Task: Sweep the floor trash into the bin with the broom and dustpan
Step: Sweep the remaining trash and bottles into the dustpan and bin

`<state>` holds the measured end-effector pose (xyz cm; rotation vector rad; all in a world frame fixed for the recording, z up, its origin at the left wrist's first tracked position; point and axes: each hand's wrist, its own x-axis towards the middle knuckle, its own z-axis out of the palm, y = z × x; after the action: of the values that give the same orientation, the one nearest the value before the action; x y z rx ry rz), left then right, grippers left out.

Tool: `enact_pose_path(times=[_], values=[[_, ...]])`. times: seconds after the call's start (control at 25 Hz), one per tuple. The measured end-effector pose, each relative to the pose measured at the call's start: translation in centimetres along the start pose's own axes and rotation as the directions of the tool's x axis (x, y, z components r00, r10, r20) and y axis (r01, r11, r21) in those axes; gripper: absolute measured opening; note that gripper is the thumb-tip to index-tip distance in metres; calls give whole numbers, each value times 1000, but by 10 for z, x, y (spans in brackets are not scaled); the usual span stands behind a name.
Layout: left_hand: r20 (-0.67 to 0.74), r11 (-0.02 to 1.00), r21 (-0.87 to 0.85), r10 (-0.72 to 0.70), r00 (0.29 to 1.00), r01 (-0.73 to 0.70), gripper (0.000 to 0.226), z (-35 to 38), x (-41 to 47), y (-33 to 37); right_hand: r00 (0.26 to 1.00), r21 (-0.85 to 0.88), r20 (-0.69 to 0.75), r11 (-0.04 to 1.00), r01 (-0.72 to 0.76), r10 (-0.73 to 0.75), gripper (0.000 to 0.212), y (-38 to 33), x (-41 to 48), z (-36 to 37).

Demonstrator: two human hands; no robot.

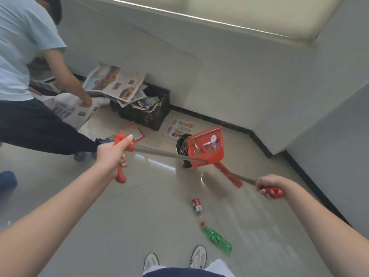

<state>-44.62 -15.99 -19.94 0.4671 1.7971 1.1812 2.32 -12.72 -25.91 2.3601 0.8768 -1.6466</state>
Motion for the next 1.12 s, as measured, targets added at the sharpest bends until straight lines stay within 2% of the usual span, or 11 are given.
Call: enact_pose_path(times=[0.12, 0.2, 0.4, 0.52, 0.6, 0.68, 0.76, 0.88, 1.0, 1.12], values=[[-71, 965, -210, -174, 982, 155, 34, 9, 9, -33, 999, -41, -2, 999, 33, -34, 47, -2, 9, 2], [-105, 922, -307, -280, 954, 236, 37, 17, 13, -61, 999, -48, 18, 998, 31, -31, 57, -2, 12, 3], [-150, 800, -501, -457, 877, 332, 37, 38, 19, -113, 994, -96, 102, 995, -27, 37, 57, 4, 8, 7], [-63, 694, -585, -555, 829, 420, 35, 49, 23, -135, 987, -153, 133, 986, -72, 93, 52, 13, 5, 15], [-15, 634, -608, -611, 792, 478, 32, 55, 18, -154, 979, -170, 149, 979, -111, 137, 43, 17, 3, 20], [-10, 608, -594, -660, 752, 526, 30, 58, 10, -173, 970, -188, 170, 972, -142, 175, 31, 18, 2, 24], [4, 595, -570, -687, 726, 566, 29, 58, 3, -185, 967, -207, 168, 966, -155, 192, 28, 20, 0, 27], [62, 549, -552, -724, 688, 627, 32, 52, -4, -195, 969, -203, 156, 966, -158, 191, 37, 21, -1, 29], [138, 442, -567, -781, 609, 695, 36, 44, -19, -208, 975, -183, 139, 972, -148, 175, 46, 20, 1, 30], [192, 364, -588, -805, 562, 722, 38, 40, -33, -222, 982, -152, 118, 980, -128, 146, 55, 15, 2, 30]])
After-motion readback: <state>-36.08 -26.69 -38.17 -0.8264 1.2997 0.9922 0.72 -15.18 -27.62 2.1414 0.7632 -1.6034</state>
